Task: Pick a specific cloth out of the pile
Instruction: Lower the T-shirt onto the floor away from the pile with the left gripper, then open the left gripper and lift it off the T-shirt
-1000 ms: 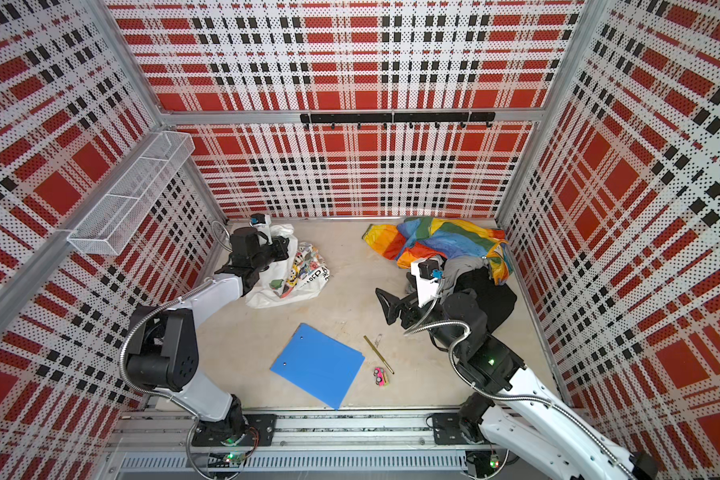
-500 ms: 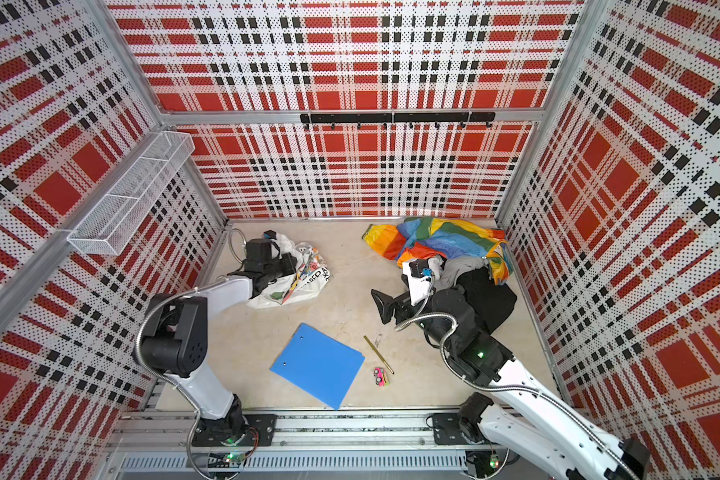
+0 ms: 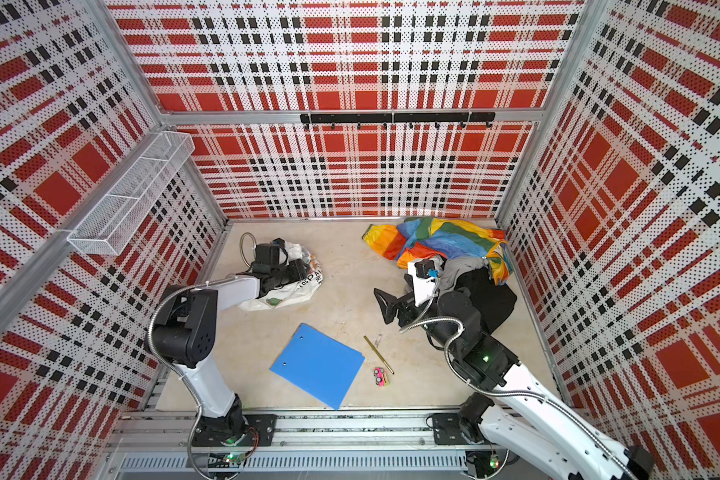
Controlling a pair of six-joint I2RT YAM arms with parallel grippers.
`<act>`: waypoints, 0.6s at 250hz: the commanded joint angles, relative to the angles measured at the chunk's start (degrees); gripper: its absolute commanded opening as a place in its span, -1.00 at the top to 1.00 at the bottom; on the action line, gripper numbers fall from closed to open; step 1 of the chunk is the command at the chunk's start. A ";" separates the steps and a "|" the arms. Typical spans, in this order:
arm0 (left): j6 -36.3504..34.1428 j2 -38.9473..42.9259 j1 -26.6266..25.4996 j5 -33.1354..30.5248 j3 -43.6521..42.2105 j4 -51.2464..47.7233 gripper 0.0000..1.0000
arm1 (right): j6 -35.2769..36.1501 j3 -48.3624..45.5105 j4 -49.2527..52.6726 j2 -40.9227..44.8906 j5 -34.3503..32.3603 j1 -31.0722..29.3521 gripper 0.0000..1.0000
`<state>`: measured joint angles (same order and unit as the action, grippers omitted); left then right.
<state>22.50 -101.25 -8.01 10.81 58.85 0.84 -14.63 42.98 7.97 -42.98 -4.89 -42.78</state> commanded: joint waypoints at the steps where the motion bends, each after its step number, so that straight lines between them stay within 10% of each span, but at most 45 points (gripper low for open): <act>1: -2.41 8.29 1.19 -3.35 -0.11 -5.14 -0.57 | -0.14 -0.15 -1.48 0.23 -1.00 -0.25 -0.97; 55: -3.10 19.84 2.35 -13.53 -3.34 -15.72 -1.00 | -0.21 -0.42 -1.46 0.27 -1.00 -0.28 -0.97; 150: 6.54 23.65 9.22 -18.97 -15.73 -14.58 -0.98 | -0.13 -0.77 -2.11 -0.13 -0.10 -0.23 -0.96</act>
<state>25.28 -78.04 -0.34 -4.32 45.67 -15.99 -14.61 42.94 7.92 -43.22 -5.19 -42.78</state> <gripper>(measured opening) 0.993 0.982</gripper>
